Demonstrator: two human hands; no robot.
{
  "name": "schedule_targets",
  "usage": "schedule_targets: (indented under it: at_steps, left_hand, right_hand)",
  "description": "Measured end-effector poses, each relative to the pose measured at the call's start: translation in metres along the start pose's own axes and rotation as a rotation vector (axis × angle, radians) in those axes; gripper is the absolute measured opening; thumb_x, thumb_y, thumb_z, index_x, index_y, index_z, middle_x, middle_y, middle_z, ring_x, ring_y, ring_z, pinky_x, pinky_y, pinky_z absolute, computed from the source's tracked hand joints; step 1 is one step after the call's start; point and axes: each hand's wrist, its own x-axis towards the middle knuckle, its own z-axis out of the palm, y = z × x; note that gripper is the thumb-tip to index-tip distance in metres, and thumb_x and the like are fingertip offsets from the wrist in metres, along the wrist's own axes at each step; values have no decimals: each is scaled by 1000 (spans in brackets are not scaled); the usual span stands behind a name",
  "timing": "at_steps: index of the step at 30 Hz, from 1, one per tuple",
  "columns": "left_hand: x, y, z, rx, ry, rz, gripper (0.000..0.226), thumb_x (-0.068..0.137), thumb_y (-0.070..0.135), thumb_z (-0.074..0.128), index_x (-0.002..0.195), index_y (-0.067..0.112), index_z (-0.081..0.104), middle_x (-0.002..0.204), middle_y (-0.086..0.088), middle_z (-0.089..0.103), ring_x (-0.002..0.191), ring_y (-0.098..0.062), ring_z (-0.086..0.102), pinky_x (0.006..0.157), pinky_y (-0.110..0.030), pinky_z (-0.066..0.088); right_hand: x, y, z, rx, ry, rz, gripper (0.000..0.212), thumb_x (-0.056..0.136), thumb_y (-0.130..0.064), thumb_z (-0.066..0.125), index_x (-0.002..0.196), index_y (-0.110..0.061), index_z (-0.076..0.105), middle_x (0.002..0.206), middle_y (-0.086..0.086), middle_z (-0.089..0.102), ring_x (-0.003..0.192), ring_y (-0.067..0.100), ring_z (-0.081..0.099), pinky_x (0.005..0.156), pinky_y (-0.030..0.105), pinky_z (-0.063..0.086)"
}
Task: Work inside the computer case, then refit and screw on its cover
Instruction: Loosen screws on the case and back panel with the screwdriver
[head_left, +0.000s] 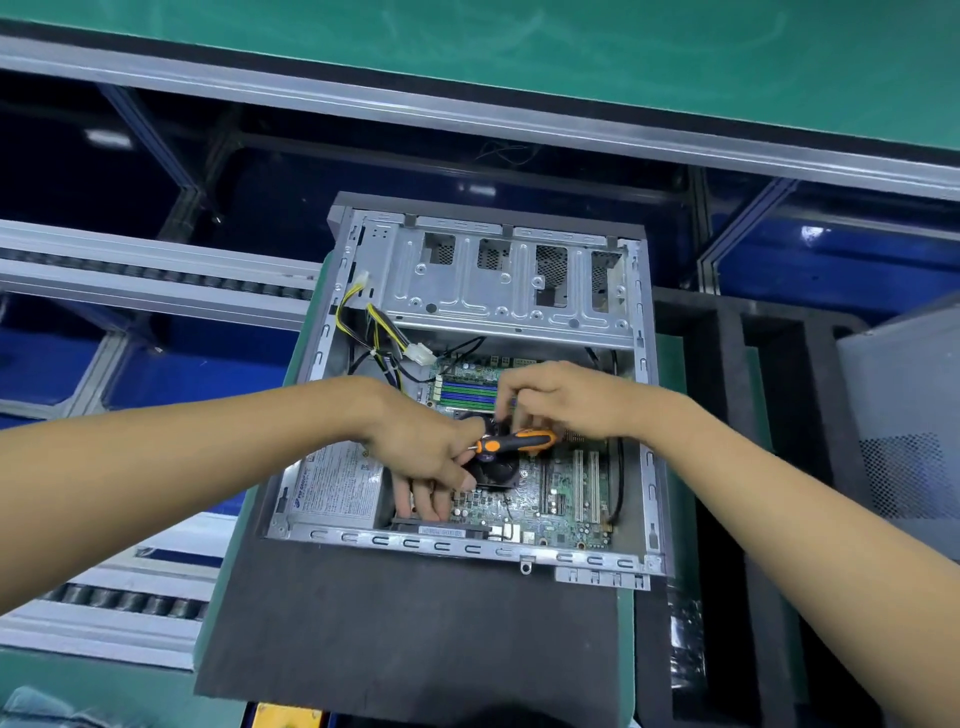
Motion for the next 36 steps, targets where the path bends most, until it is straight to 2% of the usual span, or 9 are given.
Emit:
schedule_targets:
  at_steps: [4, 8, 14, 18, 22, 26, 29, 33, 36]
  left_hand:
    - [3, 1, 0, 17, 1, -27, 23, 110, 10, 36, 129, 4, 23, 124, -28, 65, 112, -37, 69, 92, -51, 59]
    - [0, 5, -1, 2, -11, -32, 37, 108, 6, 43, 136, 1, 20, 125, -29, 64, 111, -34, 70, 93, -49, 59]
    - [-1, 4, -2, 133, -22, -92, 89, 98, 9, 66, 143, 2, -11, 118, -17, 70, 92, -29, 76, 88, -45, 61]
    - [3, 2, 3, 106, 16, -134, 68, 107, 10, 47, 138, -8, -10, 123, -21, 69, 100, -33, 74, 93, -47, 59]
    - [0, 3, 9, 97, 98, -88, 70, 105, 12, 55, 138, 1, -6, 95, -5, 72, 65, -10, 74, 65, -26, 62]
    - [-9, -3, 16, 60, 189, -88, 47, 102, 22, 61, 118, 8, 19, 96, -10, 73, 79, -16, 76, 70, -26, 62]
    - [-5, -7, 21, 178, 214, -98, 24, 105, 20, 53, 116, 2, 41, 99, -9, 71, 82, -16, 72, 66, -24, 58]
    - [22, -3, 28, 635, 376, 95, 16, 101, 17, 52, 113, 27, 56, 82, 10, 58, 60, -9, 60, 53, -28, 45]
    - [46, -4, 31, 1060, 448, 314, 25, 99, 28, 58, 123, 24, 52, 107, 3, 54, 89, -23, 58, 65, -39, 51]
  right_hand:
    - [4, -11, 15, -112, -163, -37, 12, 90, -30, 67, 99, -28, 59, 80, -18, 73, 66, 11, 62, 62, 33, 45]
    - [12, -8, 22, 62, -185, 17, 10, 94, -9, 64, 90, -11, 55, 72, 1, 74, 57, 13, 68, 59, 30, 52]
    - [11, 4, -8, -210, 6, 18, 18, 88, -16, 66, 76, -22, 54, 61, -10, 60, 55, 1, 52, 58, 28, 43]
    - [4, 13, -19, -450, 168, -10, 16, 82, -22, 62, 77, -23, 48, 62, -6, 52, 57, 8, 43, 55, 29, 33]
    - [-1, 19, -20, -617, 281, -99, 13, 77, -32, 53, 80, -27, 41, 56, -5, 47, 56, 14, 45, 50, 29, 26]
    - [-1, 26, -20, -627, 361, -111, 9, 82, -32, 54, 85, -26, 47, 55, -7, 45, 56, 19, 46, 50, 26, 22]
    - [4, 29, -17, -523, 460, -81, 8, 87, -30, 56, 88, -27, 49, 57, -9, 47, 56, 10, 47, 50, 23, 24]
    - [7, 31, -16, -589, 393, -46, 13, 92, -32, 58, 91, -29, 45, 61, -9, 49, 58, 7, 47, 50, 25, 24]
    - [8, 32, -16, -602, 391, -34, 13, 92, -33, 57, 93, -27, 45, 64, -4, 52, 60, 18, 53, 51, 30, 29]
